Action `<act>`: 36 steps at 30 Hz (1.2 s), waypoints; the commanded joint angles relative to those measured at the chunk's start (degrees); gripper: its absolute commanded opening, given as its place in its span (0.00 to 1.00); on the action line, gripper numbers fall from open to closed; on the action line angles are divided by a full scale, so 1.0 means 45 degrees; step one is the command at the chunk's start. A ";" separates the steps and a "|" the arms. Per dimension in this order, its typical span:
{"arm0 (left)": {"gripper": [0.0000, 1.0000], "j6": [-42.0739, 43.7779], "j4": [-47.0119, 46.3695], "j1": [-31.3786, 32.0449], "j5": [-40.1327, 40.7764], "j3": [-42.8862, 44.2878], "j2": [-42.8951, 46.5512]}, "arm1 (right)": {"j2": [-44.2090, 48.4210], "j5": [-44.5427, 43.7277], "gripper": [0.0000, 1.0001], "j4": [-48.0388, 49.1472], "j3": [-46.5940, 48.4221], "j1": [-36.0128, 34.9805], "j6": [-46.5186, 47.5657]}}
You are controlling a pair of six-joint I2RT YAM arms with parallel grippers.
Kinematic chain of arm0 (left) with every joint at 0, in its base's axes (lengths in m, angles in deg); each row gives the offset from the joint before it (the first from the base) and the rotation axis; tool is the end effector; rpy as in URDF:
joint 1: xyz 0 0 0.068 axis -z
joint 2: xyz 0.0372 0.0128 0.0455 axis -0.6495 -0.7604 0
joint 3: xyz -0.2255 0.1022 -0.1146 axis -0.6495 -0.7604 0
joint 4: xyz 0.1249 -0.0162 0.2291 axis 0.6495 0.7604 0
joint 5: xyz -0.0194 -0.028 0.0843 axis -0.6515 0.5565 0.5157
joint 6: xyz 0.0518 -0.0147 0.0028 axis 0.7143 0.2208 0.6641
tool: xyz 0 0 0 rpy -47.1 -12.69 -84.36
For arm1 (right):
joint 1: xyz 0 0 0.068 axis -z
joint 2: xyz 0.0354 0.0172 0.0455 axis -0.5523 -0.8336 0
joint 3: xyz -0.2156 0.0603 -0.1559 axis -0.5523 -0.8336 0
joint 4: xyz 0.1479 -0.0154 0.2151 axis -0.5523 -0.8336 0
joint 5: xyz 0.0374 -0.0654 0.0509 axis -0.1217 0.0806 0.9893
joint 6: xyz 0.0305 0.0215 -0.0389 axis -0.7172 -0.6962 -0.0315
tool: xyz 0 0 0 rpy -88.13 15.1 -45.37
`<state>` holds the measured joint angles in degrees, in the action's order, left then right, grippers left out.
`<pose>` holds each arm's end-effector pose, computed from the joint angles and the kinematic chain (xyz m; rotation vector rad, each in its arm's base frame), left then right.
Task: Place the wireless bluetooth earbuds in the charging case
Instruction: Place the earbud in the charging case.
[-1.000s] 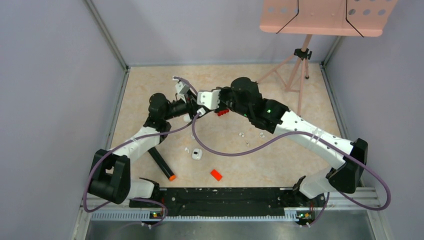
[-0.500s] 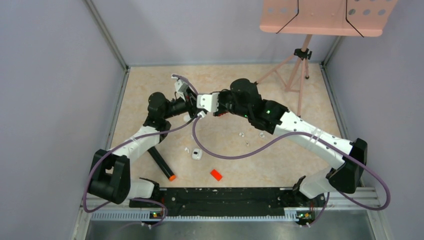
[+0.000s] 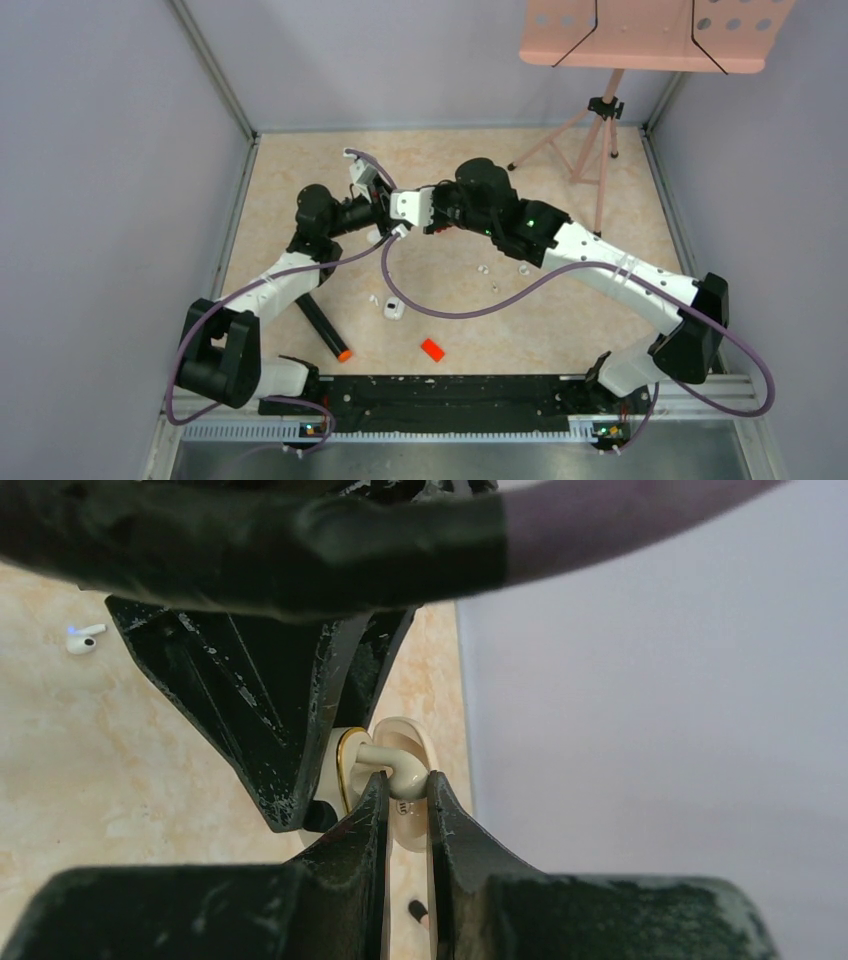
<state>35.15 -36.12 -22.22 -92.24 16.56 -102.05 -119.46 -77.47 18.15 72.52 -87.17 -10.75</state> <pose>0.2648 -0.1174 0.2988 0.7265 1.4299 -1.2494 0.2009 0.2730 0.3881 -1.5749 1.1103 -0.0257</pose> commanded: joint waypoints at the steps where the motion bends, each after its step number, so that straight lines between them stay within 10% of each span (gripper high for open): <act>1: 0.00 0.0044 -0.0832 0.0038 -0.0106 0.0600 0.0348 | -0.0191 0.0080 0.00 0.0303 0.0483 -0.0206 0.0085; 7: 0.00 0.0090 -0.0894 0.0036 0.0135 0.0747 0.0251 | -0.0329 0.0147 0.00 0.0223 0.0580 -0.0190 0.0283; 18: 0.00 0.0893 -0.0782 0.0029 0.0426 0.0683 0.0060 | -0.0307 0.1711 0.40 -0.1794 0.1784 0.0281 -0.0504; 27: 0.00 0.1303 -0.0638 -0.0027 0.0526 0.0572 -0.0026 | 0.0159 0.1905 0.51 -0.4002 0.3187 0.0768 -0.1414; 36: 0.00 0.0693 0.0442 -0.0811 0.1294 0.0625 0.0095 | 0.1549 -0.0585 0.46 -0.5542 0.0856 0.3137 -0.9487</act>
<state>39.81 -35.25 -23.86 -89.62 17.30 -102.16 -115.33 -72.83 -1.28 81.85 -76.11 -31.62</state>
